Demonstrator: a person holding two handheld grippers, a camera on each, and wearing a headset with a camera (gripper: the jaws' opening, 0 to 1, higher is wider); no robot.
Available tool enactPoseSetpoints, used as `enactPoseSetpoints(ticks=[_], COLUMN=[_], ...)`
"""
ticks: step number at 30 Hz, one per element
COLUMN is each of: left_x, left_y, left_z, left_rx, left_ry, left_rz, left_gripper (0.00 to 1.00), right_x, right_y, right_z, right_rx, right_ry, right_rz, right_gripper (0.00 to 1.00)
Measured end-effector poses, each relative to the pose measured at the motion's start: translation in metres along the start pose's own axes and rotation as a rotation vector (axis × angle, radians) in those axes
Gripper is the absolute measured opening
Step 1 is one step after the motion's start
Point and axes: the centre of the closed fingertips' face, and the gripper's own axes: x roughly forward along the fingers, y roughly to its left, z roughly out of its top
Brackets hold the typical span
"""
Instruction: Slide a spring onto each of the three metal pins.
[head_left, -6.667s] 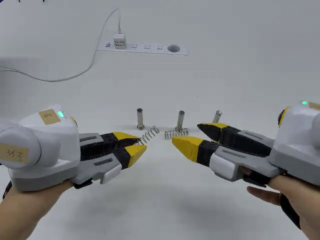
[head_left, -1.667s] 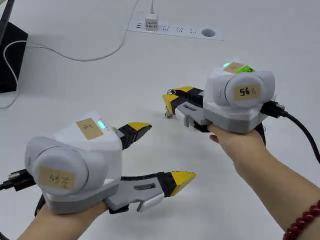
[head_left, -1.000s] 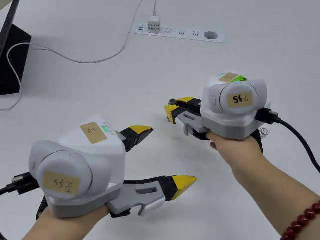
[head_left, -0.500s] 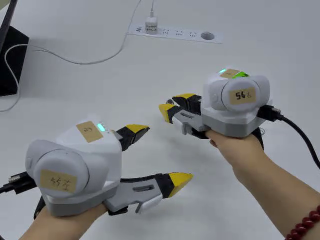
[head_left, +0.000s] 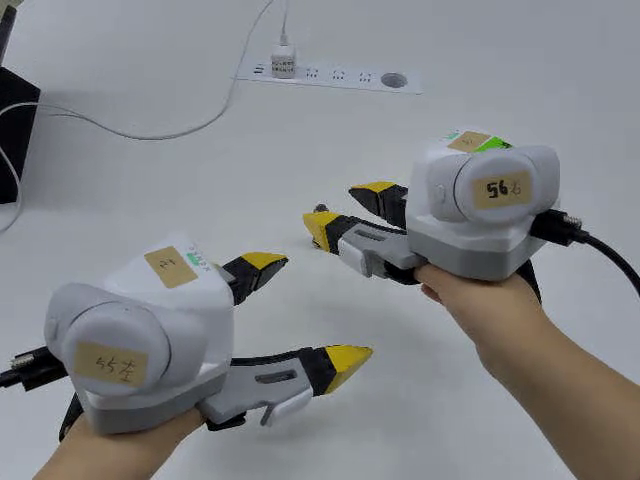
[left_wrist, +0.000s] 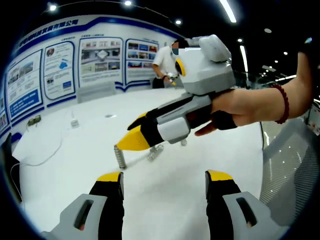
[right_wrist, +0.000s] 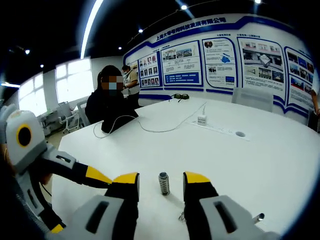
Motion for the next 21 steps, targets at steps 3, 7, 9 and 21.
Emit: enactPoseSetpoints(ticks=[3,7,9,21], left_x=[0.001,0.004,0.006,0.024], left_y=[0.001,0.002,0.003,0.008], left_z=[0.000,0.002,0.003,0.007], left_rx=[0.020,0.049,0.069,0.141], left_ry=[0.009,0.008,0.010,0.032], left_rz=[0.001,-0.007,-0.009,-0.028], left_gripper=[0.67,0.64,0.61,0.55], right_x=[-0.008,-0.018,-0.023,-0.054], right_y=[-0.004,-0.008,-0.011,-0.028], right_z=[0.002,0.003,0.003,-0.012], right_rx=[0.009,0.011,0.017,0.042], right_ry=[-0.007,-0.016,-0.020,-0.018], right_rz=[-0.014,-0.025,-0.030,-0.070], right_gripper=[0.38,0.39,0.40,0.43])
